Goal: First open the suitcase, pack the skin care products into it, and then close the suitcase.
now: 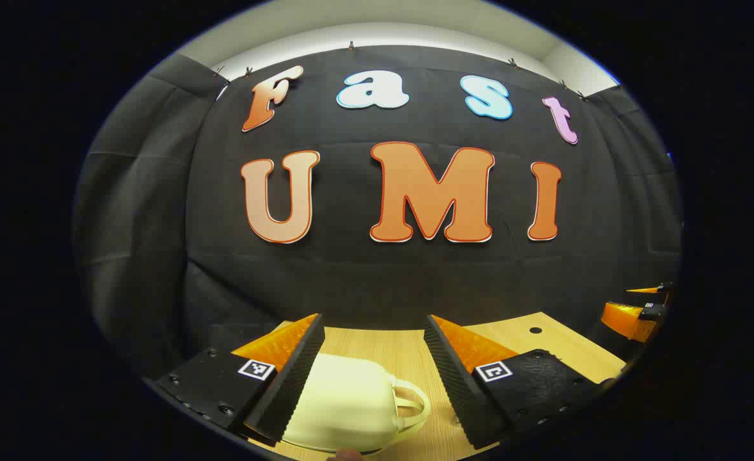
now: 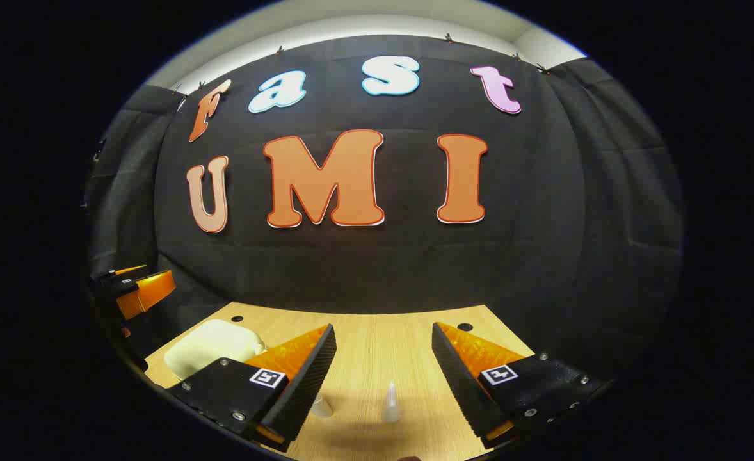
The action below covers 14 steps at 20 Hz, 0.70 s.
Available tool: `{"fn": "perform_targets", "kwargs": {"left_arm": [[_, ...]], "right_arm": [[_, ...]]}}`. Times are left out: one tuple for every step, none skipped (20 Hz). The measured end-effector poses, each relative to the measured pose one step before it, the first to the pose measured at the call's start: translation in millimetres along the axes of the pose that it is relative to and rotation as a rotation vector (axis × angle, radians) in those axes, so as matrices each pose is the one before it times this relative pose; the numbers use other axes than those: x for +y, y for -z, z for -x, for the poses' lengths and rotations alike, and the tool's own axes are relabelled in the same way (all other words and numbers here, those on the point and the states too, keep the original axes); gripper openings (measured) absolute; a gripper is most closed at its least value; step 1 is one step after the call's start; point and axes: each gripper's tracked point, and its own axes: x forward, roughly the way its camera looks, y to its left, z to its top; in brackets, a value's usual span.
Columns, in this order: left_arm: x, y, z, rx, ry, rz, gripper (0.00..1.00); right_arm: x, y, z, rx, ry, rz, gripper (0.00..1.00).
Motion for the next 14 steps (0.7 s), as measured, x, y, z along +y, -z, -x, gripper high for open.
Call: {"fn": "perform_targets", "kwargs": {"left_arm": [[1.52, -2.30, 2.35, -0.00519, -0.00484, -0.00678, 0.98], [2.71, -2.74, 1.17, -0.00440, -0.00275, -0.00543, 0.98], [1.94, -0.36, 0.74, -0.00408, -0.00222, -0.00334, 0.98], [2.28, -1.25, 1.67, -0.00072, -0.00205, -0.00141, 0.98], [1.42, -0.38, 1.05, -0.00081, -0.00119, 0.00062, 0.95], [1.59, -0.77, 0.21, 0.00044, -0.00167, 0.00171, 0.98], [0.84, 0.82, -0.44, 0.00355, 0.00065, 0.00217, 0.98], [-0.64, 1.22, -0.39, 0.00557, 0.00299, 0.00228, 0.98], [-1.20, 0.21, 0.04, -0.00179, 0.00550, 0.00090, 0.98], [-1.35, -1.78, -1.14, -0.00909, 0.00324, -0.00123, 0.95], [-0.91, 1.33, -1.57, -0.00289, -0.00033, -0.00494, 0.95], [0.28, 0.31, 0.09, 0.00684, -0.00416, -0.00562, 0.98], [-2.56, 0.87, -0.30, -0.00090, 0.00511, -0.00413, 0.98], [-4.13, -1.93, -2.59, -0.00548, 0.00956, -0.00744, 0.98]], "right_arm": [[0.53, 0.15, -0.03, -0.00145, 0.00173, 0.00411, 0.95], [0.02, -0.22, 0.66, -0.00269, -0.00032, -0.00272, 0.95], [0.52, -1.89, 0.56, -0.00528, -0.00095, -0.00554, 0.95], [-0.81, -0.95, 0.39, -0.00825, 0.00007, -0.00339, 0.95], [-0.12, -1.34, 0.32, -0.00504, 0.00004, 0.00148, 0.95], [-0.12, -0.18, 0.42, -0.00340, 0.00003, 0.00271, 0.95], [0.57, -0.84, 0.33, -0.00137, -0.00213, 0.00037, 0.95], [1.10, -0.83, 0.79, -0.00244, -0.00254, -0.00149, 0.95], [0.65, -2.33, 1.17, -0.00946, -0.00208, -0.00030, 0.95], [0.35, -2.35, 0.26, -0.01155, 0.00605, 0.00611, 0.95], [-1.95, 0.86, -1.33, -0.00104, 0.01054, 0.01032, 0.96], [-2.31, 3.46, -0.38, 0.00748, 0.00431, 0.00447, 0.96], [0.59, 0.45, 1.34, -0.00088, -0.00401, -0.00163, 0.95], [-1.85, 0.01, -0.21, -0.00290, 0.00561, 0.00049, 0.95]]}}
